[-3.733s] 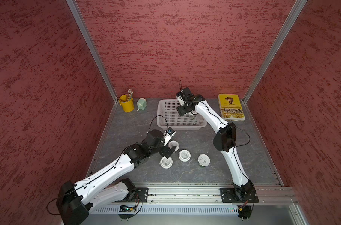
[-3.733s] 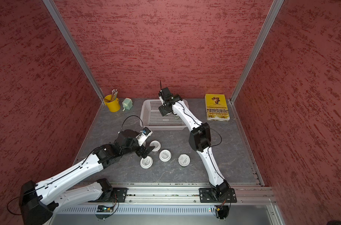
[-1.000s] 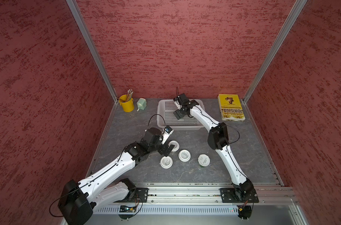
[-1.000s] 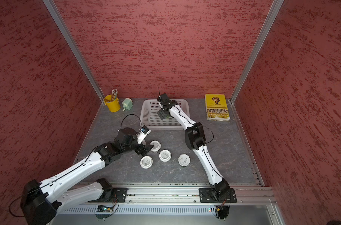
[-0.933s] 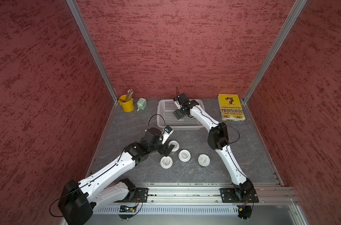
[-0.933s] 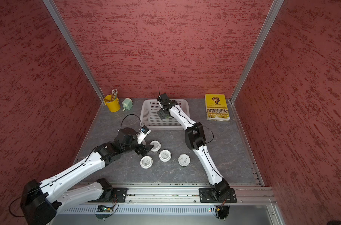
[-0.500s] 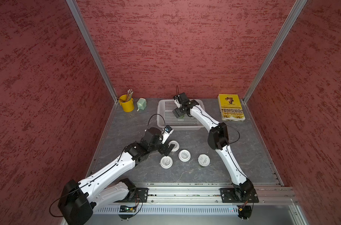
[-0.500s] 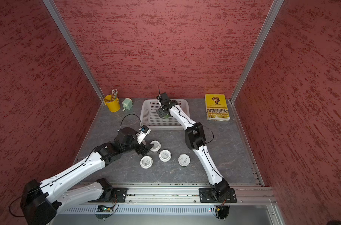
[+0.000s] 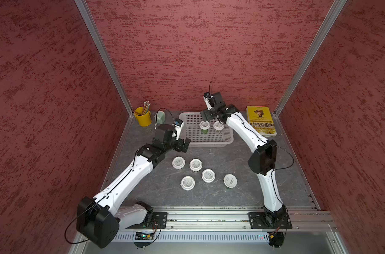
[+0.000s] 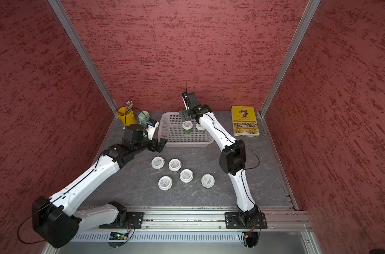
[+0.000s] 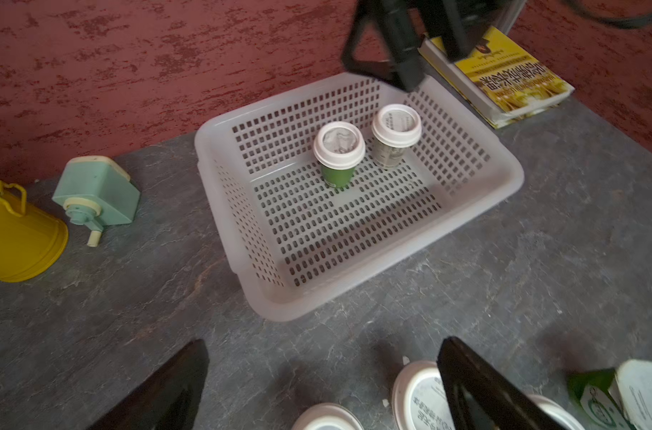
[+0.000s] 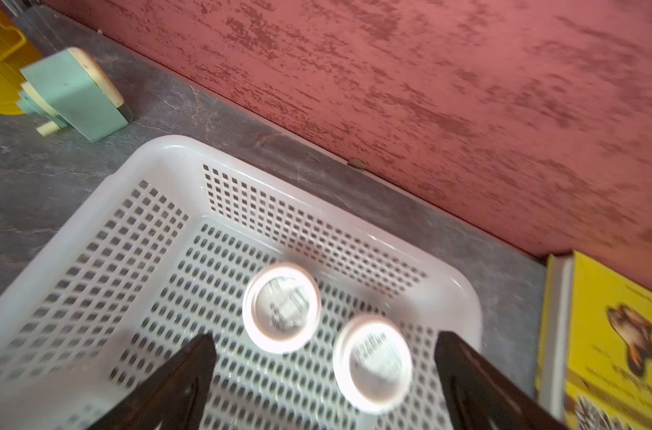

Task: Put the yogurt in the basket
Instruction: Adjust the basket at the center of the board.

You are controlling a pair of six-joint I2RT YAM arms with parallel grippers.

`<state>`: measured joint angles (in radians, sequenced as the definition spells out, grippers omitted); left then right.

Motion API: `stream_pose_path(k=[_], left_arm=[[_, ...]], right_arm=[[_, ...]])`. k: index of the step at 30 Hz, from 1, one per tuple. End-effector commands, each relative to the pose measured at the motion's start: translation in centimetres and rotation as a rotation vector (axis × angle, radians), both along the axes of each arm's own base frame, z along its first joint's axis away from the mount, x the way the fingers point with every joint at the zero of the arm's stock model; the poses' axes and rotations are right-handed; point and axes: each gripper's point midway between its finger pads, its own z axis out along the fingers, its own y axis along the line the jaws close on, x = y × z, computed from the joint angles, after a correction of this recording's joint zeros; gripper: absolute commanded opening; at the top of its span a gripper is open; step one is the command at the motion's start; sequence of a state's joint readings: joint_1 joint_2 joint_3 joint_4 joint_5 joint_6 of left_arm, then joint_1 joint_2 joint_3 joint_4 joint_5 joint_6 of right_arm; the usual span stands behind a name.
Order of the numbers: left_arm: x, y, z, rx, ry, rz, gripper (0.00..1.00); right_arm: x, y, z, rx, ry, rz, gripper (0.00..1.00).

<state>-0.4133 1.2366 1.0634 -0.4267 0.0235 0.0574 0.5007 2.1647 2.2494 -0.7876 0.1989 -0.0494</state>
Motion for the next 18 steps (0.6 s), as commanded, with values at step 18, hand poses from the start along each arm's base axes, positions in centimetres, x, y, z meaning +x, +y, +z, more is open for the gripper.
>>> stream_pose_path(k=[18], left_arm=[[7.7,3.2,-8.5,-0.049,0.329,0.171,1.00]], right_arm=[[-6.6,-12.9,-6.9,0.071,0.247,-0.191,0.89]])
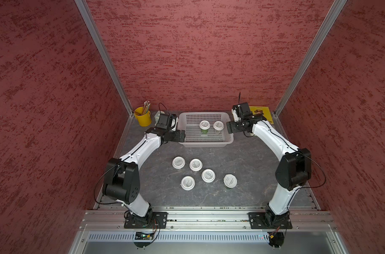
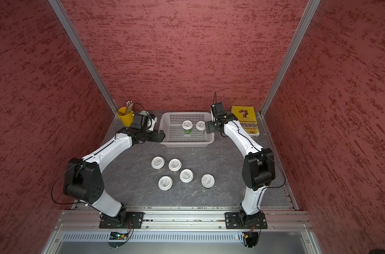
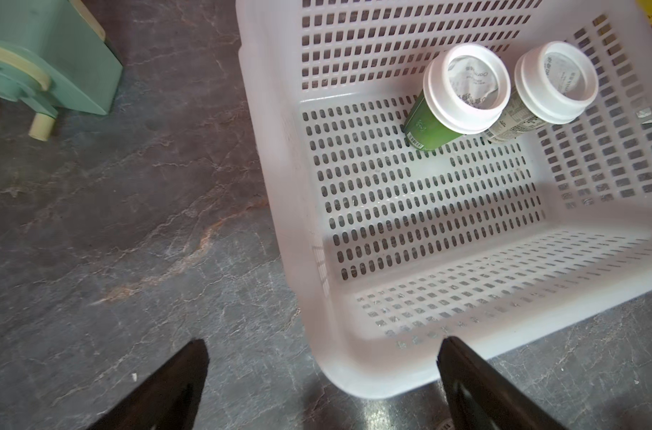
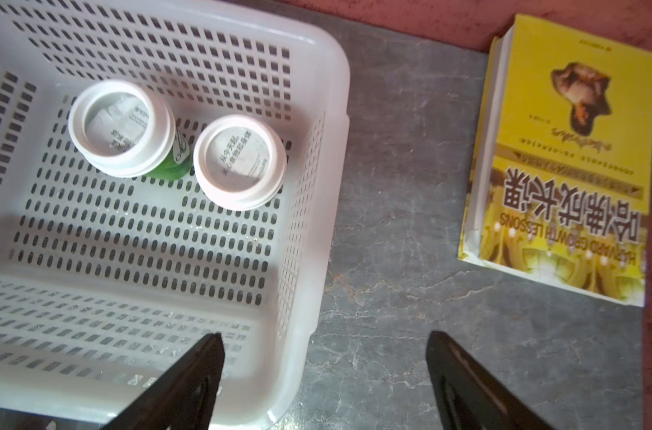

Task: Put the yogurt in the basket
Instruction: Adjust the basket at the center of the board.

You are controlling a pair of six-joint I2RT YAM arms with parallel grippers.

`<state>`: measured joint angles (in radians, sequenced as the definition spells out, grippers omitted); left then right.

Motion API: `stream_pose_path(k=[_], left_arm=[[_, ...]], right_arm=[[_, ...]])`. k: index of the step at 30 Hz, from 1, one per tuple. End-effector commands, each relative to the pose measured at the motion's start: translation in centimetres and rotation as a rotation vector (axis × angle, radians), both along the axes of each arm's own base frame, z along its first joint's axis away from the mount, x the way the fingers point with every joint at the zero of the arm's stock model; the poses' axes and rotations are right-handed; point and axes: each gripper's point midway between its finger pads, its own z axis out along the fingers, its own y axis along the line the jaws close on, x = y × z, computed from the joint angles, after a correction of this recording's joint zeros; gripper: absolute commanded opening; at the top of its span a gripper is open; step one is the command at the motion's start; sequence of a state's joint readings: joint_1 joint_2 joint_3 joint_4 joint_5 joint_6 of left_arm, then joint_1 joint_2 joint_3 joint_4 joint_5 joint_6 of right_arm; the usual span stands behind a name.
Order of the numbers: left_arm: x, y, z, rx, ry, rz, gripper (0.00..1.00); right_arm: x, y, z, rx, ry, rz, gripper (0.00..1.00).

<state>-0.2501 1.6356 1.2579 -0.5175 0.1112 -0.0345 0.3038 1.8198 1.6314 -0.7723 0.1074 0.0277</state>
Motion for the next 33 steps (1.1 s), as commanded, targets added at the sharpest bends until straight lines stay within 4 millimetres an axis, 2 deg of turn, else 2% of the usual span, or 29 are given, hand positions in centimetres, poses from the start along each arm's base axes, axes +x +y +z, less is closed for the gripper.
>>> stream_pose_path(k=[1,14,18,27,33], left_arm=[[1.2,0.0,0.3,-0.021,0.001,0.017,1.00],[4.6,0.3,-2.2,-0.004,0.026,0.051,1.00],[5.3,0.1,-2.6,-0.005,0.028,0.049,0.99],[6.6,-0.9,-4.2,-0.025,0.075,0.032,0.87],[7.2,-1.1,-4.7,-0.028,0.083,0.028,0.84]], right_arm=[[0.9,0.0,0.3,0.061,-0.028,-0.010,0.89],[3.3,-0.3,-4.9,0.111,0.049,-0.026,0.82],[4.0,-0.1,-5.7,0.120,0.062,-0.022,0.80],[4.6,0.9,-7.6,0.158,0.100,-0.005,0.69],[4.8,1.1,-8.4,0.164,0.114,-0.001,0.65]])
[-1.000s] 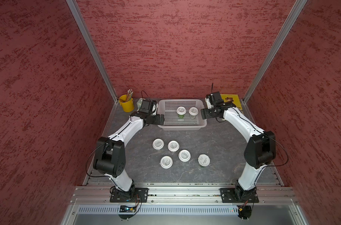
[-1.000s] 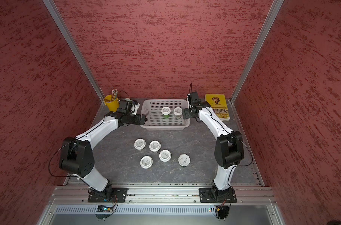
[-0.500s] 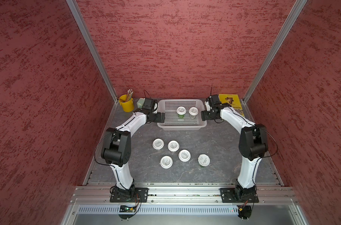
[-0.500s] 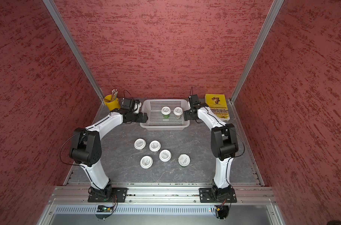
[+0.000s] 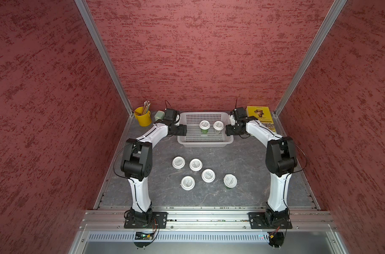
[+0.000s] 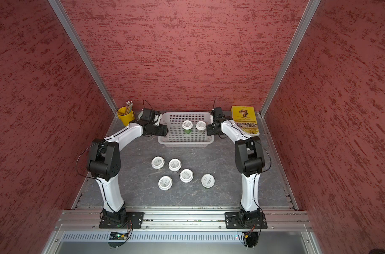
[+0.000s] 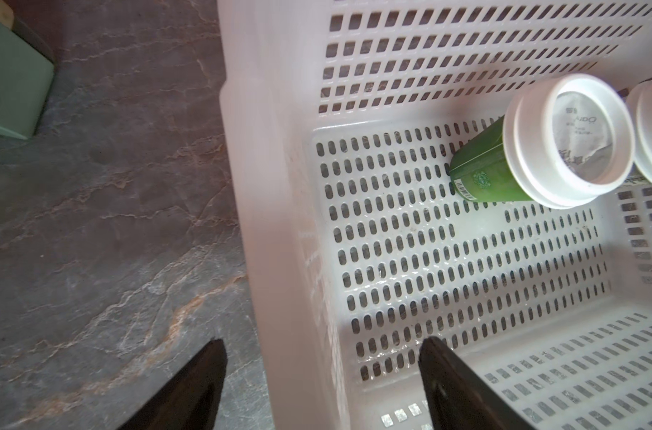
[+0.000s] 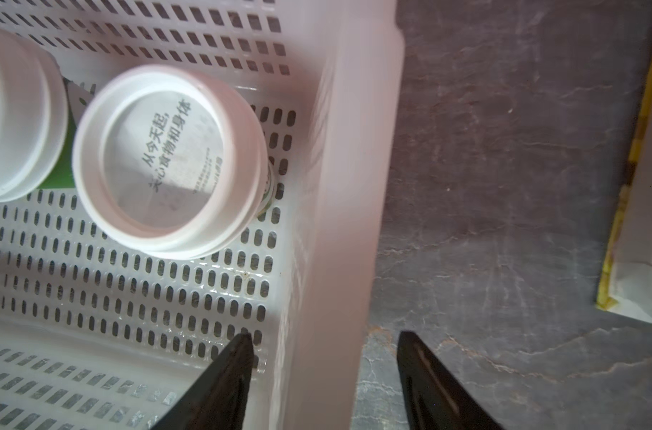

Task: Put the yogurt in the basket
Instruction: Adjust the basket at the center of the board.

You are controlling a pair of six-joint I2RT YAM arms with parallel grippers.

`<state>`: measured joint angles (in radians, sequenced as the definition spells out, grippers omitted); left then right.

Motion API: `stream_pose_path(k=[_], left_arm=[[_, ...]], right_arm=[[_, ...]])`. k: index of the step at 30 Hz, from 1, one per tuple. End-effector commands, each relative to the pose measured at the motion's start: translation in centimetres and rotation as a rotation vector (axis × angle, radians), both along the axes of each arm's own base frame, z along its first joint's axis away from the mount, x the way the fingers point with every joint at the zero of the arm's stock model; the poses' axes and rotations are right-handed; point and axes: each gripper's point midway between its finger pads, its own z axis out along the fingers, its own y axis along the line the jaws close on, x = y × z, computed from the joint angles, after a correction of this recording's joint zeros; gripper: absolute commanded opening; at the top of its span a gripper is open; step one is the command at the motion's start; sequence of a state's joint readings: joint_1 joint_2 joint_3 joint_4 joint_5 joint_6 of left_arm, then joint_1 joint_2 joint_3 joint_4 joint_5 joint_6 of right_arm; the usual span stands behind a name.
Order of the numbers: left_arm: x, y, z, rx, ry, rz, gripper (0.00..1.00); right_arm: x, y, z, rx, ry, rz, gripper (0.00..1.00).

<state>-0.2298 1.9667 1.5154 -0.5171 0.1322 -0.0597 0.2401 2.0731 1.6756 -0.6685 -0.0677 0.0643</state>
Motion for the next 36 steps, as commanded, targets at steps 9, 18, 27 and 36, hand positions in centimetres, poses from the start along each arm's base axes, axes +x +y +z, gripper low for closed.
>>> stream_pose_path(k=[9,18,27,36], left_arm=[[0.6,-0.6,-0.4,-0.030,0.027,-0.017,0.71],[-0.2,-0.8,-1.0,-0.038,0.069,-0.028,0.63],[-0.6,-1.2,-1.3,-0.035,0.084,-0.028,0.62],[-1.2,-1.7,-1.5,-0.031,0.095,-0.035,0.61]], right_arm=[[1.4,0.5,0.4,0.035,-0.023,0.001,0.56],[1.4,0.6,-0.1,0.041,-0.011,0.000,0.48],[1.2,0.7,0.0,0.047,-0.007,0.003,0.41],[0.7,0.7,-0.2,0.049,0.007,0.004,0.33]])
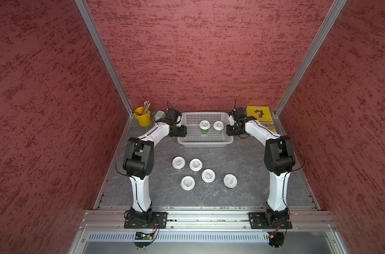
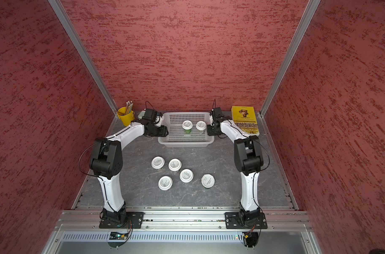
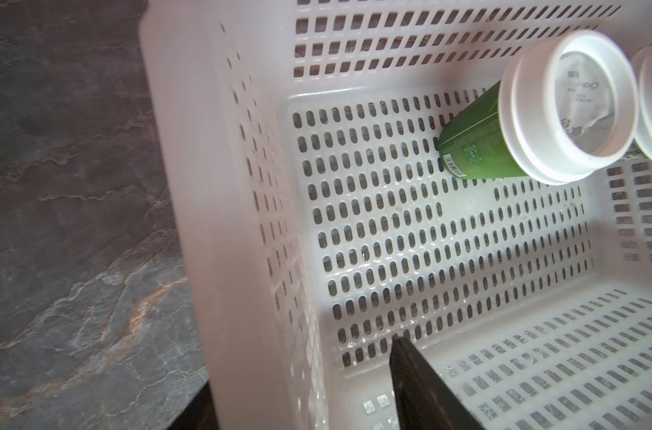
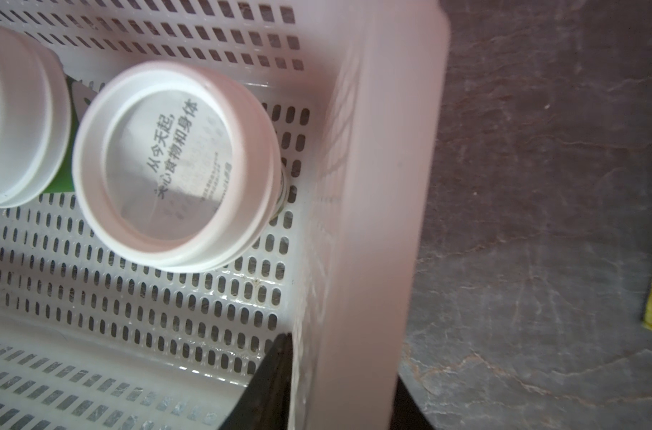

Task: Put the yogurt in the basket
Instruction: Adjust the basket at the center of the board.

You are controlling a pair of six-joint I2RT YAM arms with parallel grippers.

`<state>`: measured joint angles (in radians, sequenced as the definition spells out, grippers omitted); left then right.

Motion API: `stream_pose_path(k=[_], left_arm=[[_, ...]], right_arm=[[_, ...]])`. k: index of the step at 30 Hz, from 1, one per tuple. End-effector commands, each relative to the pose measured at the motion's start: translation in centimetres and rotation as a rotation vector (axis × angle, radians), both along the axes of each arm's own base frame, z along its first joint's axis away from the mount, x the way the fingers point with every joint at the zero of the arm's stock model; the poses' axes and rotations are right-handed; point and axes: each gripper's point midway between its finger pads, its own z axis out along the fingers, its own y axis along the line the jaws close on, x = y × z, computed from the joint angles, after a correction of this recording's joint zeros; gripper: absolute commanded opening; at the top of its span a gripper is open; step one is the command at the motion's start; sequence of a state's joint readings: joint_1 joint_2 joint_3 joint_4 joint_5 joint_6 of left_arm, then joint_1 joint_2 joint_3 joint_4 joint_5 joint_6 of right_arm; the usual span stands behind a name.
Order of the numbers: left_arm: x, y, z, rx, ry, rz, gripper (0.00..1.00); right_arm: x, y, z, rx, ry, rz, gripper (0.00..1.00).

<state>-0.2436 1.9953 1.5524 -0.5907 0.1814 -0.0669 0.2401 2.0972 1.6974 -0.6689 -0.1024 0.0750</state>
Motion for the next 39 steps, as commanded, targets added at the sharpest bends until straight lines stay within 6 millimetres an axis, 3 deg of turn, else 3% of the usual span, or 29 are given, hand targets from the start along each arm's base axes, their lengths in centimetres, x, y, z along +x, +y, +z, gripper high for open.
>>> stream_pose_path(k=[1,5,9,17,23,33,39], left_arm=[[-0.1,-0.3,-0.5,-0.005,0.015,-0.001,0.61],[-0.5,-0.6,-0.1,-0.008,0.012,-0.004,0.61],[-1.1,-0.8,0.0,-0.018,0.032,-0.010,0.54],[-2.0,-0.6,-0.9,-0.014,0.065,-0.009,0.53],[-2.5,-0.6,-1.1,-0.016,0.070,-0.015,0.53],[-2.0,-0.8,-1.3,-0.006,0.056,-0.031,0.53],[-1.3,-1.0,-1.2,-0.004,0.050,-0.043,0.54]], right_arm=[[0.3,0.0,0.2,0.014,-0.006,-0.001,0.32],[0.0,-0.1,0.6,0.014,-0.010,-0.003,0.22],[-0.4,-0.1,0.7,0.018,-0.008,-0.006,0.18],[-1.8,0.3,1.8,0.023,-0.011,-0.010,0.18],[-3.8,0.7,2.4,0.020,-0.010,-0.036,0.17],[-6.7,0.8,0.7,0.021,0.016,-0.089,0.16],[-6.9,0.5,0.1,0.008,0.016,-0.110,0.17]])
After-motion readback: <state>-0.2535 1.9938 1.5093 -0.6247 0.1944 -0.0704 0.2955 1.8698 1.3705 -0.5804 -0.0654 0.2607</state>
